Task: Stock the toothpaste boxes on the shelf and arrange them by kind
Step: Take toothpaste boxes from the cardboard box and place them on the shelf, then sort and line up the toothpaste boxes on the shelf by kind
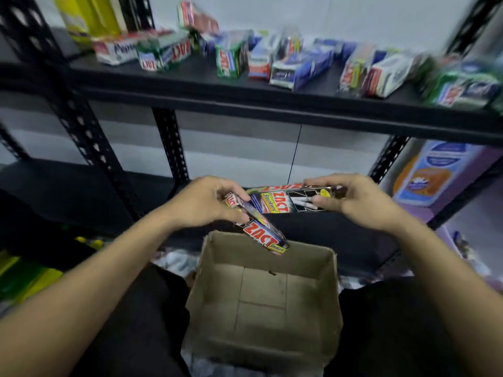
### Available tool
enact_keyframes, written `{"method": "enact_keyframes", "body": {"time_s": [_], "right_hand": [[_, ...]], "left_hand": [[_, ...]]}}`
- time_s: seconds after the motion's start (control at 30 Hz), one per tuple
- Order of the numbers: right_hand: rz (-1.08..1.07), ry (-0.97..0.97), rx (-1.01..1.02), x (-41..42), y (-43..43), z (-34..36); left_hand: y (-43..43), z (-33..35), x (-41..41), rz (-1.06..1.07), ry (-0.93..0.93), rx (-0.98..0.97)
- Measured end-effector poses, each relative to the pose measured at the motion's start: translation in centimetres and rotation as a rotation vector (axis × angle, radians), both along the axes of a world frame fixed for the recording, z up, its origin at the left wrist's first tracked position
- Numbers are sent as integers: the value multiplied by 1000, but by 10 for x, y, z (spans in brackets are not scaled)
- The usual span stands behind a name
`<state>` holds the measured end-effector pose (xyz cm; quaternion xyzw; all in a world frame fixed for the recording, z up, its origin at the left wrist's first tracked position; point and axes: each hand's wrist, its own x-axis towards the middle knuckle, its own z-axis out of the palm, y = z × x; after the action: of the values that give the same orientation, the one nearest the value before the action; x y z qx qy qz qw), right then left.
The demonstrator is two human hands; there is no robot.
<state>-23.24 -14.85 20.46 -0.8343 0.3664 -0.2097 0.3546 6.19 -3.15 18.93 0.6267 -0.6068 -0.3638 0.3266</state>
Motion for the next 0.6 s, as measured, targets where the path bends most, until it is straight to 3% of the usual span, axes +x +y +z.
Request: {"method": "enact_keyframes", "body": {"time_s": [0.3,0.6], "right_hand": [[-5,-329,-117,-11,26,135],[-159,-348,-375,-22,-12,208]], "left_hand": [[35,148,5,40,6,-331],[26,221,8,155,17,-552]]}}
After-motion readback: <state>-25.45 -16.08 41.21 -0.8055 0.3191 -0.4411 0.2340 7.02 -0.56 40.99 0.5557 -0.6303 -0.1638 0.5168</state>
